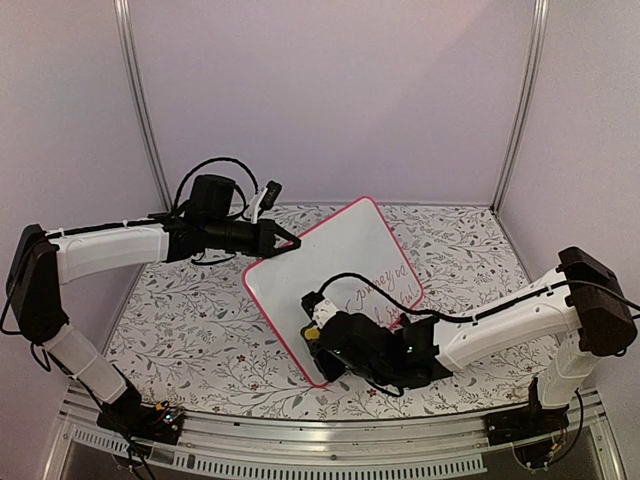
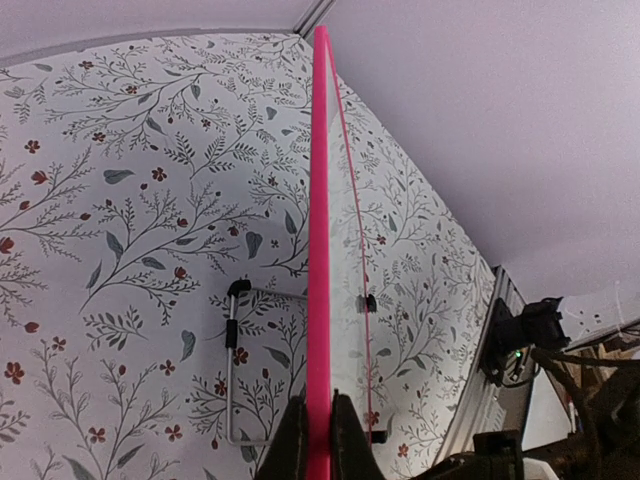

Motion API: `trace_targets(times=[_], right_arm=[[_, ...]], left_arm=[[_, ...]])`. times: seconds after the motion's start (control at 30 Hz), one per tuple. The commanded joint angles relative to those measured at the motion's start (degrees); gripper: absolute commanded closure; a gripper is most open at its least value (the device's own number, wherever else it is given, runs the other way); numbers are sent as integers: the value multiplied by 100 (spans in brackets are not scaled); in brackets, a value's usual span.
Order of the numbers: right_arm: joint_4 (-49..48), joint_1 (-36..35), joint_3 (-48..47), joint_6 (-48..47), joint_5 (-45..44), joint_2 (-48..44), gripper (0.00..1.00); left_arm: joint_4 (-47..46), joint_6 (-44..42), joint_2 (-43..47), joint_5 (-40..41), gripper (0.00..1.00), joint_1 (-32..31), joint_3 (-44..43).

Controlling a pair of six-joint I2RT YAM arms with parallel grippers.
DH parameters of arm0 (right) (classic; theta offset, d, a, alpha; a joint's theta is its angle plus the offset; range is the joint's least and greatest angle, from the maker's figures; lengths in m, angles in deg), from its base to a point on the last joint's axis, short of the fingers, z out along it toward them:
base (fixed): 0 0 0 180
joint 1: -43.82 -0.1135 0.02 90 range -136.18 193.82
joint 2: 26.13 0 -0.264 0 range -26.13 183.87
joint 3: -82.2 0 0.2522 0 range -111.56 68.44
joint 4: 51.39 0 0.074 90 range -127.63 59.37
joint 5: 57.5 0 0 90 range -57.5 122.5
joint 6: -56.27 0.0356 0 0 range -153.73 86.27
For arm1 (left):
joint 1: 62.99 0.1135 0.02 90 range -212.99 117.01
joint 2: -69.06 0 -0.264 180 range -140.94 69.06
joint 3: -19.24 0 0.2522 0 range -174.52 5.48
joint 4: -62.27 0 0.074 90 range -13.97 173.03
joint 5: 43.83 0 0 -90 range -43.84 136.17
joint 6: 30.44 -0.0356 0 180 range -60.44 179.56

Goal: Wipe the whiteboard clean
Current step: Erase the whiteboard at the center of the board.

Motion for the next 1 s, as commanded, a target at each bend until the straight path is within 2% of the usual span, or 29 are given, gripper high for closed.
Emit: trace_targets(times=[0.0,0.23,0.4,0.73,0.97], right_arm=[[127,247,-337,-291,-484,-125,74],[-48,613,-776,-753,-617,-109,73],[-98,808,-725,-813,-580,-82,73],[-102,815,-164,-357,-104,-44,74],[77,645,165,-30,-93,-128,75]], left_arm=[[412,-438,-213,377,100,-79,144],[423,-457,-196,412,100,-66,142],[420,-454,-195,405,100,-66,142],[410,-442,-223,358,100,-57,133],[418,-438,-246,371,100,-60,134]])
